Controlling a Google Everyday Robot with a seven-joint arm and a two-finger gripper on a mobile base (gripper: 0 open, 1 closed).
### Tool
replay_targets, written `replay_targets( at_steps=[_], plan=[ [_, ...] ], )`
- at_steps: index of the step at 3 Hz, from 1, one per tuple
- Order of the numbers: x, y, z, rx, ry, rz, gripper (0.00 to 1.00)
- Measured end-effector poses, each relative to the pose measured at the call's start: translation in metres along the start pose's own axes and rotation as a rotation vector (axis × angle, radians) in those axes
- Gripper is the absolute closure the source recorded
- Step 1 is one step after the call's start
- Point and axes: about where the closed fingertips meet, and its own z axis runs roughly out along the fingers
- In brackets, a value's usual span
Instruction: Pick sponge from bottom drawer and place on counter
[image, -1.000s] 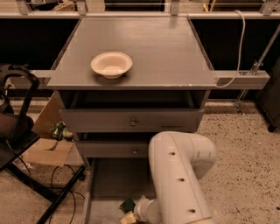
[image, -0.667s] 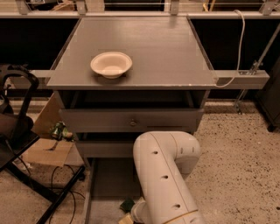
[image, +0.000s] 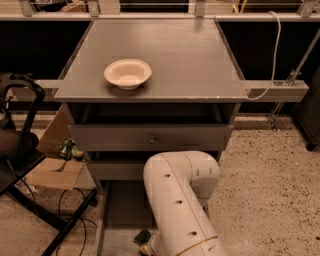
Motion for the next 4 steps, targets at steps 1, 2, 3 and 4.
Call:
replay_targets(
  at_steps=[1, 2, 3, 4],
  plan=[
    [0.000, 0.000, 0.000, 0.000, 0.000, 0.000, 0.65],
    [-0.009, -0.001, -0.019, -0.037, -0.013, -0.014, 0.88],
    [-0.018, -0.008, -0.081, -0.105, -0.028, -0.019, 1.00],
    [-0.089, -0.017, -0.147, -0.144, -0.137, 0.011, 1.00]
  ],
)
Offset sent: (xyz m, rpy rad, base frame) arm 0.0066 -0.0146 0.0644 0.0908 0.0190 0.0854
